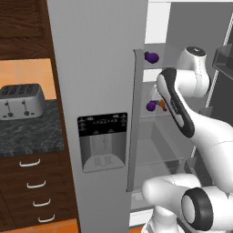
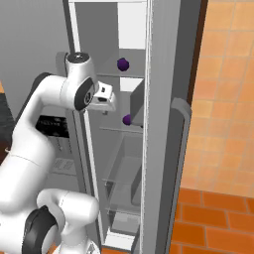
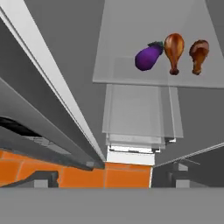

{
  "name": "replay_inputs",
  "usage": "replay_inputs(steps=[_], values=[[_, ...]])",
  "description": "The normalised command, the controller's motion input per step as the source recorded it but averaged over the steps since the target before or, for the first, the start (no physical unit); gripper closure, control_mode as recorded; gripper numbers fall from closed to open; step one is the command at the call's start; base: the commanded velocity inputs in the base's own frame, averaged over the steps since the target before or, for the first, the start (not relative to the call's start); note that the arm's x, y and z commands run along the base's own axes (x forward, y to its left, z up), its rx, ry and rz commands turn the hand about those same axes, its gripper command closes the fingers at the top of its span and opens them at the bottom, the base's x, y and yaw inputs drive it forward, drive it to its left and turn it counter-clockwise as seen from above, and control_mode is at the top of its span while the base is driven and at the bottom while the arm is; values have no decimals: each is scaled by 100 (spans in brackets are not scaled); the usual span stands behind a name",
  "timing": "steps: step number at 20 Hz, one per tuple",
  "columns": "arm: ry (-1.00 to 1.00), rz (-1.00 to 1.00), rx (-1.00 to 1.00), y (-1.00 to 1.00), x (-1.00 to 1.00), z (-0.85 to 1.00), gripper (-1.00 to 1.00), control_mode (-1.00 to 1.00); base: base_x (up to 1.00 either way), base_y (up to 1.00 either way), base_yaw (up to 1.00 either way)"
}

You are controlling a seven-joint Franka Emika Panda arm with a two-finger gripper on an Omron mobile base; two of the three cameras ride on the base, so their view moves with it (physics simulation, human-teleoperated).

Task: Place one eggplant and one chicken drumstick in each tupperware on the nearby counter, to pack two identical lunches.

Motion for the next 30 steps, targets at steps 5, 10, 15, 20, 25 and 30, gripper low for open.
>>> replay_inputs(steps=[5,10,15,20,25,30], values=[[-23,0,3,-39,10,56,-100,-100,0,0,0],[-12,0,1,-17,37,54,-100,-100,0,0,0],[-7,0,3,0,55,53,-100,-100,0,0,0],[-5,0,3,-17,29,28,-100,-100,0,0,0],[-5,2,0,-4,47,6,-100,-100,0,0,0],[-5,13,0,-11,46,3,-100,-100,0,0,0]])
